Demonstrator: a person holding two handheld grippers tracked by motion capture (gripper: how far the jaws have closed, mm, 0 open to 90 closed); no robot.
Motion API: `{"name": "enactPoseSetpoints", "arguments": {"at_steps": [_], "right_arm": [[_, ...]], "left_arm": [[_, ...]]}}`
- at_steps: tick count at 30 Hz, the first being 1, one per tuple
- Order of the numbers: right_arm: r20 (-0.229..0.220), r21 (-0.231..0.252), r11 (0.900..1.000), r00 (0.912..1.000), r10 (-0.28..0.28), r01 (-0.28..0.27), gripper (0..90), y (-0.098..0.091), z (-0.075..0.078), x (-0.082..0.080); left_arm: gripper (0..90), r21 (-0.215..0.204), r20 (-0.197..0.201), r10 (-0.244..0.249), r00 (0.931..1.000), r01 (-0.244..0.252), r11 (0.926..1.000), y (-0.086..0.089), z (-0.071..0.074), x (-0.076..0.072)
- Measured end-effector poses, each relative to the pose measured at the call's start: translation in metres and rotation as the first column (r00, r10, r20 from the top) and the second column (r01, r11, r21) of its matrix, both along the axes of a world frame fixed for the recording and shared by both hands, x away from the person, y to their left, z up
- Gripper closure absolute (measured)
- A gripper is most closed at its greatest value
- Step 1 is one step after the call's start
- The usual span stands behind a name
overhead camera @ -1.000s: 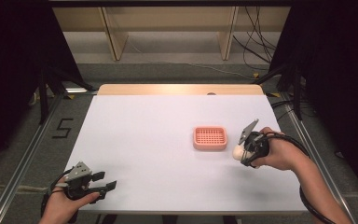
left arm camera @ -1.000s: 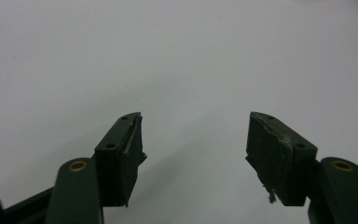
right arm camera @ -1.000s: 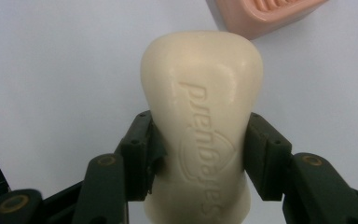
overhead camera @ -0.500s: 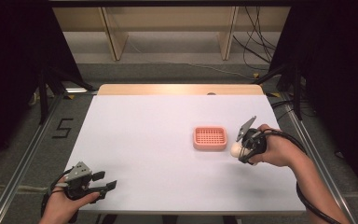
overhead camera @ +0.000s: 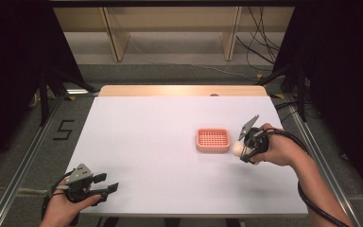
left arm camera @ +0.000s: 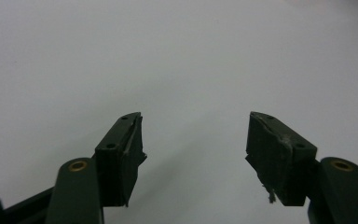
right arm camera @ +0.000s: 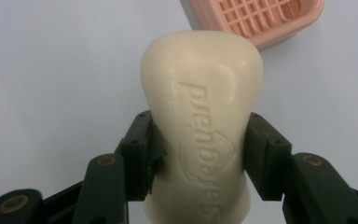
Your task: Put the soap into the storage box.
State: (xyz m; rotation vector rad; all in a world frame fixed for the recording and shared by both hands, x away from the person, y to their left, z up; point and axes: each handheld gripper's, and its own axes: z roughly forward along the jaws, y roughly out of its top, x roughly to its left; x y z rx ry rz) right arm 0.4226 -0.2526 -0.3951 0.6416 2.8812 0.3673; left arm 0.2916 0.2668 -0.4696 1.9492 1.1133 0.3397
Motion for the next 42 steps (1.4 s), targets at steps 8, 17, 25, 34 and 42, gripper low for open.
{"name": "enactPoseSetpoints", "arguments": {"at_steps": [8,17,25,34,42], "right_arm": [[0.004,0.012,0.9995,0.9996,-0.028,0.028,50.6,0.001,-0.002,0.002],[0.016,0.019,0.9994,0.9994,-0.03,0.03,50.6,0.001,-0.002,0.008],[0.034,0.035,0.9992,0.9992,-0.018,0.017,50.6,0.005,0.0,0.013],[0.043,0.047,0.9984,0.9985,-0.035,0.032,50.6,0.008,0.003,0.016],[0.039,0.064,0.9974,0.9986,-0.035,0.032,50.6,0.008,0.004,0.019]], "left_arm": [[35.7,-0.006,0.003,-0.01,0.9999,0.01,0.9999,-0.002,0.0,0.0],[35.8,-0.006,0.004,-0.005,1.0,0.005,1.0,-0.002,0.002,0.0],[36.9,-0.018,0.022,0.002,0.9998,-0.001,0.9998,-0.002,0.002,0.0],[36.5,0.006,0.023,-0.006,0.9997,0.006,1.0,0.0,0.003,0.0],[36.4,-0.005,0.023,-0.002,0.9997,0.002,1.0,0.0,0.002,0.0]]}}
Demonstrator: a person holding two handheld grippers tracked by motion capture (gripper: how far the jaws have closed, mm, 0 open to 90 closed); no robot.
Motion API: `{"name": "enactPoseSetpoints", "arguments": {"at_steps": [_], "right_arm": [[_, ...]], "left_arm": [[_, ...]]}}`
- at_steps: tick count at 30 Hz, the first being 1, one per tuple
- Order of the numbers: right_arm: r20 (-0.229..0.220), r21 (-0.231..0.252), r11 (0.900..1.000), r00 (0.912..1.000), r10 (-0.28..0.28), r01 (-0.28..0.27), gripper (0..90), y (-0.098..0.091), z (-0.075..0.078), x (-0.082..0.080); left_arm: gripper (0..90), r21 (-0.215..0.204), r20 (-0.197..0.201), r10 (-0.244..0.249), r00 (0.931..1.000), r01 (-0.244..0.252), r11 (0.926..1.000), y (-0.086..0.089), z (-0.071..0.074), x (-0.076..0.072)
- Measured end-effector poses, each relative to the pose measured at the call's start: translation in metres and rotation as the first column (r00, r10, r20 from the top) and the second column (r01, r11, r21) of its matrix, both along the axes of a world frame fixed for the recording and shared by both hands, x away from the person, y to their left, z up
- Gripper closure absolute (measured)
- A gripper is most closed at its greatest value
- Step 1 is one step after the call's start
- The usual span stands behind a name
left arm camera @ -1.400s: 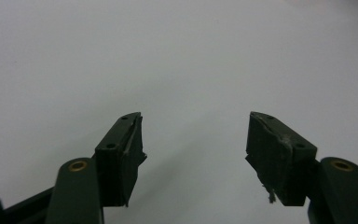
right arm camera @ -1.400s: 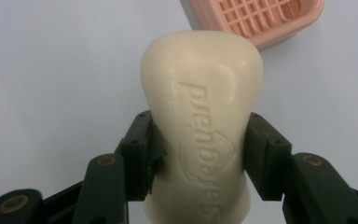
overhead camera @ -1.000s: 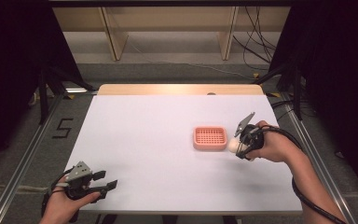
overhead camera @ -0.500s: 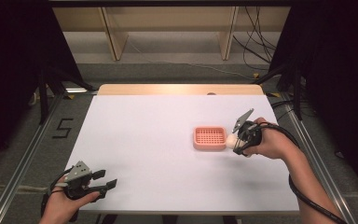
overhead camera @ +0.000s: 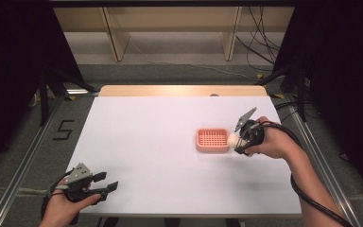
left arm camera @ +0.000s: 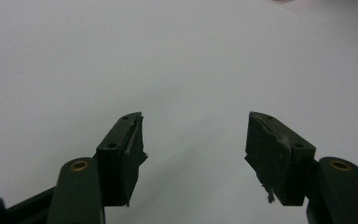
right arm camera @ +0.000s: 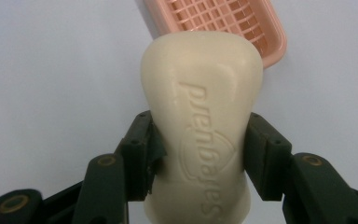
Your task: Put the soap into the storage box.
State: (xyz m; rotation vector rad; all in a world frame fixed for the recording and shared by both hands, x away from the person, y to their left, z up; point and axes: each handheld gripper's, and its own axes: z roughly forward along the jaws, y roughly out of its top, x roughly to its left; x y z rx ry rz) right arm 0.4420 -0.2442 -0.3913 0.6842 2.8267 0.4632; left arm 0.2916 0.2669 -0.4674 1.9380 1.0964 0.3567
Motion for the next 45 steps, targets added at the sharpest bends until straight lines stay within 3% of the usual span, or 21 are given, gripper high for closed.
{"name": "enactPoseSetpoints", "arguments": {"at_steps": [12,15,16,18,26,42,43,45], "right_arm": [[0.003,0.01,0.9999,1.0,0.005,-0.005,50.6,0.005,0.002,0.005],[0.014,0.002,0.9999,0.9998,0.017,-0.017,50.6,0.006,0.002,0.007],[0.021,0.004,0.9987,0.9985,0.052,-0.052,50.6,0.006,0.002,0.009],[0.018,0.001,0.9994,0.9993,0.034,-0.034,50.6,0.006,0.003,0.009],[0.031,-0.011,0.9967,0.9962,0.081,-0.081,50.6,0.009,0.002,0.015],[0.042,-0.04,0.9919,0.9916,0.122,-0.121,50.6,0.013,0.003,0.026],[0.016,-0.05,0.9896,0.9906,0.136,-0.135,50.6,0.014,0.004,0.028],[0.023,-0.053,0.9873,0.9883,0.151,-0.15,50.6,0.015,0.003,0.029]], "left_arm": [[36.3,0.002,0.0,0.001,1.0,-0.001,1.0,0.001,0.0,0.0],[36.3,0.0,0.001,-0.002,1.0,0.002,1.0,0.001,0.0,0.0],[36.3,0.0,0.001,-0.002,1.0,0.002,1.0,0.001,0.0,0.0],[36.3,0.0,0.0,-0.002,1.0,0.002,1.0,0.001,0.0,0.0],[36.2,-0.006,-0.005,0.0,1.0,0.0,1.0,0.002,0.0,0.0],[36.0,-0.003,-0.002,0.0,1.0,0.0,1.0,0.003,0.0,0.001],[36.0,0.0,0.0,-0.003,1.0,0.003,1.0,0.003,0.0,0.001],[36.0,-0.006,-0.005,0.002,1.0,-0.002,1.0,0.003,0.0,0.001]]}}
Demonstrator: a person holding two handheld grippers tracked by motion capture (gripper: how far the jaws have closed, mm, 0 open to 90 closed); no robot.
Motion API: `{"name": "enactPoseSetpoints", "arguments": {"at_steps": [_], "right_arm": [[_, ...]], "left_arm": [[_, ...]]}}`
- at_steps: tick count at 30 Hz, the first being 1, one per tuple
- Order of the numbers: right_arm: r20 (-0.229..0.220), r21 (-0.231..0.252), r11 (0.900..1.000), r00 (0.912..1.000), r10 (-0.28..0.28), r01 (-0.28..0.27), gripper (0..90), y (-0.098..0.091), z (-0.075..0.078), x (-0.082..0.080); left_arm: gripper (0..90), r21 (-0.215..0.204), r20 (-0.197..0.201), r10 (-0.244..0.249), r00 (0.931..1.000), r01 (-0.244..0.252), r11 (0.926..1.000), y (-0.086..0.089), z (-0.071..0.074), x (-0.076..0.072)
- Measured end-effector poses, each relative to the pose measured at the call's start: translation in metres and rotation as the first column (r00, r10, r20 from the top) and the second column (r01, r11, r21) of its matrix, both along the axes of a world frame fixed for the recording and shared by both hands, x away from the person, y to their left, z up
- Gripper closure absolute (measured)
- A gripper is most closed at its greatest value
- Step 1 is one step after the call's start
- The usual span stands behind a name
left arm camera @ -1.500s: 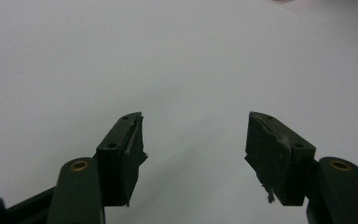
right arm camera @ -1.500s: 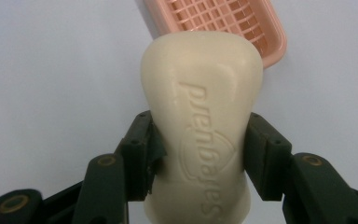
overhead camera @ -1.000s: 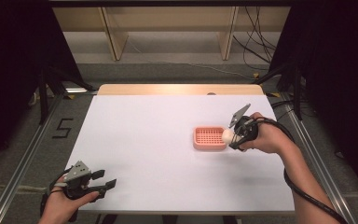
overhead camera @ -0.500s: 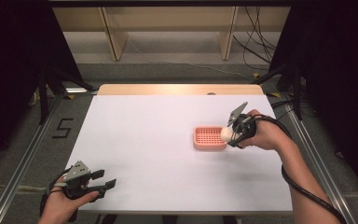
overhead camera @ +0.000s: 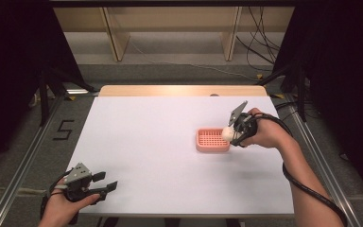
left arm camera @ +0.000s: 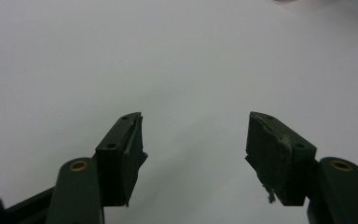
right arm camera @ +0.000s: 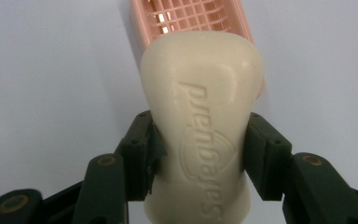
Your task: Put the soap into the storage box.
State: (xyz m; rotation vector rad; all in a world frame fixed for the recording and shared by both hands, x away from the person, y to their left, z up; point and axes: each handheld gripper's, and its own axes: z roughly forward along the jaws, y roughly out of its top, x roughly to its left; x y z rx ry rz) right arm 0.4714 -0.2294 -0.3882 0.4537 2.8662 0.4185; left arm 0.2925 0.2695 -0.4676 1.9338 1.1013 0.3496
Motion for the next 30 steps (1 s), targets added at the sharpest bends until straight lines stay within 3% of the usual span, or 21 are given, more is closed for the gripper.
{"name": "enactPoseSetpoints", "arguments": {"at_steps": [9,10,12,18,19,22,27,28,30], "right_arm": [[0.012,-0.007,0.9999,0.9999,0.012,-0.012,50.6,0.004,0.001,0.005],[0.001,-0.003,1.0,1.0,-0.007,0.007,50.6,0.005,0.001,0.004],[0.003,-0.005,0.9998,0.9999,0.017,-0.017,50.6,0.006,0.0,0.006],[0.007,-0.016,0.9997,0.9998,0.017,-0.017,50.6,0.01,0.001,0.009],[0.013,-0.015,0.999,0.9991,0.041,-0.041,50.6,0.01,0.001,0.011],[-0.003,-0.009,0.9999,0.9999,0.011,-0.011,50.6,0.013,0.001,0.011],[0.018,-0.019,0.9981,0.9981,0.059,-0.058,50.6,0.017,0.002,0.016],[0.009,-0.013,0.9997,0.9997,0.022,-0.022,50.6,0.017,0.001,0.014],[0.012,-0.016,0.999,0.999,0.042,-0.042,50.6,0.019,0.0,0.015]], "left_arm": [[36.0,0.008,-0.003,-0.002,1.0,0.002,1.0,0.0,0.0,0.0],[36.0,0.008,0.001,0.0,1.0,0.0,1.0,0.0,-0.001,0.0],[35.9,0.002,0.002,0.003,1.0,-0.003,1.0,-0.001,-0.001,0.0],[35.9,0.002,-0.003,-0.001,1.0,0.001,1.0,0.0,-0.001,0.0],[35.9,0.001,0.0,0.003,1.0,-0.003,1.0,-0.001,-0.001,0.0],[35.9,0.006,0.001,0.0,1.0,0.0,1.0,0.0,-0.001,0.0],[35.9,0.0,0.003,0.002,1.0,-0.002,1.0,-0.001,-0.001,0.0],[35.9,0.0,0.003,0.002,1.0,-0.002,1.0,-0.001,-0.001,0.0],[35.9,0.0,0.001,-0.002,1.0,0.002,1.0,0.0,-0.001,0.0]]}}
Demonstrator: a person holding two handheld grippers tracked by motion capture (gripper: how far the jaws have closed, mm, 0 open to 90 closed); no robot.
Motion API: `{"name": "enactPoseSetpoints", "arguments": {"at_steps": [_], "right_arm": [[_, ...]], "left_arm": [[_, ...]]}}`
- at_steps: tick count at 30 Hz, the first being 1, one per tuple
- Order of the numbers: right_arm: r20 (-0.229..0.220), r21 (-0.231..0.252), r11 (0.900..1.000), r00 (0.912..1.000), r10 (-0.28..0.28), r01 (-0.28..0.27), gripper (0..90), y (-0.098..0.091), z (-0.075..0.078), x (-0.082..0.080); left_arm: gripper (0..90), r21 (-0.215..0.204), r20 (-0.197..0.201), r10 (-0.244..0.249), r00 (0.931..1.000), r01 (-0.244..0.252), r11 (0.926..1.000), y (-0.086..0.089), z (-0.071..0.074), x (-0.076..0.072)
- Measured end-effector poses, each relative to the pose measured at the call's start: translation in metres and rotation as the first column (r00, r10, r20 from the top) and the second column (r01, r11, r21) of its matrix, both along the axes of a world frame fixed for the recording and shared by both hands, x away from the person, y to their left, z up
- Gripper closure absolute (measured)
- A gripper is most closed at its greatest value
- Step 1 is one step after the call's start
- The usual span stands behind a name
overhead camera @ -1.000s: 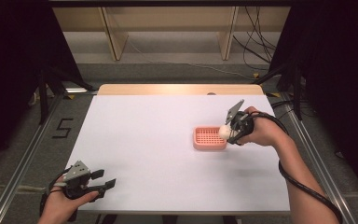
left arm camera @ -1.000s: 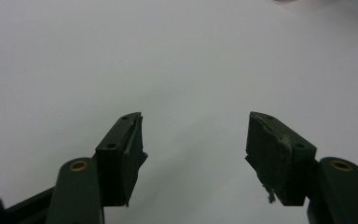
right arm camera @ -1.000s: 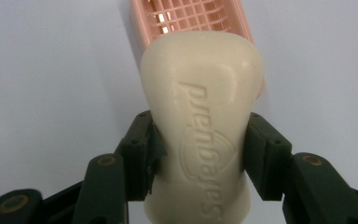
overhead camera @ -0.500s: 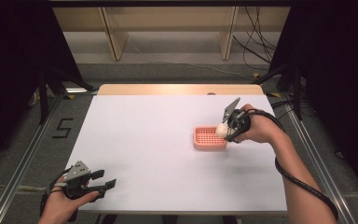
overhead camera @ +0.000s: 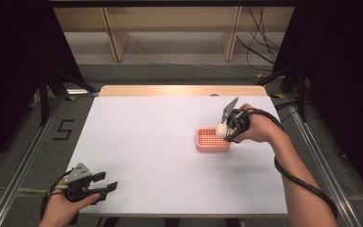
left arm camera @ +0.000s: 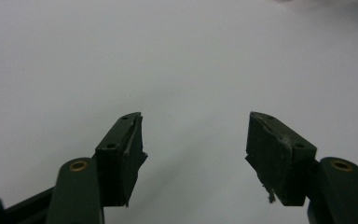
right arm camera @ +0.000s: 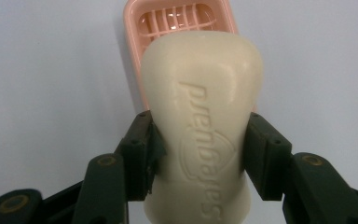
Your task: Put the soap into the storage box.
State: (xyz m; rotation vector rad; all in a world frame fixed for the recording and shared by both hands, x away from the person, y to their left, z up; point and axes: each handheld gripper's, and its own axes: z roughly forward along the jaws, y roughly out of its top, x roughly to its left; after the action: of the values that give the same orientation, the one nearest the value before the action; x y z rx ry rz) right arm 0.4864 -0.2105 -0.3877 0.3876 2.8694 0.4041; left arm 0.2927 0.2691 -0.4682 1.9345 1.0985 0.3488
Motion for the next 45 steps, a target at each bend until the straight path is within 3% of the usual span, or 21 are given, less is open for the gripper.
{"name": "enactPoseSetpoints", "arguments": {"at_steps": [1,12,13,16,18,19,21,24,26,28,29,30,33,34,35,36,37,38,39,44,45], "right_arm": [[-0.012,-0.001,0.9999,0.9998,-0.015,0.015,50.6,0.0,0.0,-0.001],[-0.016,-0.012,0.9996,0.9995,0.026,-0.026,50.6,0.006,-0.007,0.004],[-0.004,-0.01,0.9987,0.9987,0.051,-0.051,50.6,0.007,-0.007,0.006],[-0.012,-0.011,0.999,0.999,0.043,-0.044,50.6,0.009,-0.006,0.006],[-0.025,-0.016,0.9999,0.9997,0.005,-0.006,50.6,0.012,-0.005,0.005],[-0.014,-0.01,0.9981,0.9981,0.061,-0.061,50.6,0.013,-0.006,0.008],[-0.021,-0.014,0.9992,0.9991,0.037,-0.038,50.6,0.016,-0.006,0.007],[-0.011,-0.018,0.9971,0.9973,0.073,-0.073,50.6,0.019,-0.007,0.01],[-0.009,-0.04,0.9973,0.998,0.062,-0.062,50.6,0.02,-0.006,0.011],[-0.017,-0.026,0.998,0.9982,0.057,-0.058,50.6,0.023,-0.007,0.011],[0.0,-0.043,0.9936,0.9945,0.105,-0.105,50.6,0.023,-0.007,0.015],[-0.014,-0.035,0.9969,0.9974,0.071,-0.071,50.6,0.026,-0.007,0.012],[-0.012,-0.044,0.9966,0.9975,0.069,-0.07,50.6,0.027,-0.007,0.012],[-0.026,-0.042,0.9983,0.9989,0.039,-0.04,50.6,0.029,-0.007,0.01],[-0.012,-0.039,0.9949,0.9956,0.093,-0.094,50.6,0.03,-0.007,0.014],[-0.022,-0.042,0.9968,0.9975,0.067,-0.068,50.6,0.032,-0.007,0.012],[-0.019,-0.035,0.9965,0.9969,0.076,-0.077,50.6,0.032,-0.008,0.012],[-0.012,-0.064,0.9956,0.9976,0.068,-0.069,50.6,0.032,-0.006,0.012],[-0.01,-0.057,0.993,0.9947,0.103,-0.103,50.6,0.033,-0.007,0.015],[-0.008,-0.042,0.9911,0.992,0.126,-0.126,50.6,0.035,-0.009,0.016],[-0.022,-0.045,0.9952,0.996,0.086,-0.087,50.7,0.035,-0.009,0.014]], "left_arm": [[35.9,-0.004,0.004,0.002,1.0,-0.002,1.0,0.0,0.0,0.0],[35.9,0.006,0.005,-0.005,1.0,0.005,1.0,0.001,0.001,0.0],[35.9,0.004,0.001,-0.005,1.0,0.005,1.0,0.001,0.001,0.0],[35.7,-0.003,0.006,-0.006,1.0,0.006,1.0,0.001,0.001,0.0],[35.5,-0.012,0.011,-0.001,0.9999,0.001,0.9999,0.0,0.001,0.0],[35.6,-0.006,0.01,-0.006,0.9999,0.007,1.0,0.0,0.001,0.0],[35.6,0.002,0.007,-0.011,0.9999,0.011,0.9999,0.001,0.001,0.0],[35.6,-0.006,0.011,-0.006,0.9999,0.006,1.0,0.0,0.001,0.0],[35.6,-0.008,0.006,-0.011,0.9999,0.011,0.9999,0.0,0.002,0.0],[35.6,-0.01,0.012,-0.008,0.9999,0.008,0.9999,0.0,0.002,0.0],[35.6,-0.009,0.015,-0.005,0.9999,0.005,0.9999,0.0,0.002,0.0],[35.6,-0.01,0.014,-0.006,0.9999,0.006,0.9999,0.0,0.002,0.0],[35.6,-0.009,0.006,-0.012,0.9999,0.012,0.9999,0.0,0.002,-0.001],[35.6,-0.011,0.009,-0.012,0.9999,0.012,0.9999,0.0,0.002,-0.001],[35.6,-0.012,0.012,-0.011,0.9999,0.011,0.9999,0.0,0.002,-0.001],[35.6,-0.011,0.012,-0.011,0.9999,0.012,0.9999,0.0,0.002,0.0],[35.6,-0.009,0.01,-0.012,0.9999,0.012,0.9999,0.0,0.002,0.0],[35.6,-0.004,0.006,-0.015,0.9999,0.015,0.9999,0.0,0.002,0.0],[35.6,-0.004,0.006,-0.015,0.9999,0.015,0.9999,0.0,0.002,0.0],[35.6,-0.01,0.008,-0.013,0.9999,0.013,0.9999,0.0,0.002,-0.001],[35.6,-0.01,0.008,-0.013,0.9999,0.013,0.9999,0.0,0.002,-0.001]]}}
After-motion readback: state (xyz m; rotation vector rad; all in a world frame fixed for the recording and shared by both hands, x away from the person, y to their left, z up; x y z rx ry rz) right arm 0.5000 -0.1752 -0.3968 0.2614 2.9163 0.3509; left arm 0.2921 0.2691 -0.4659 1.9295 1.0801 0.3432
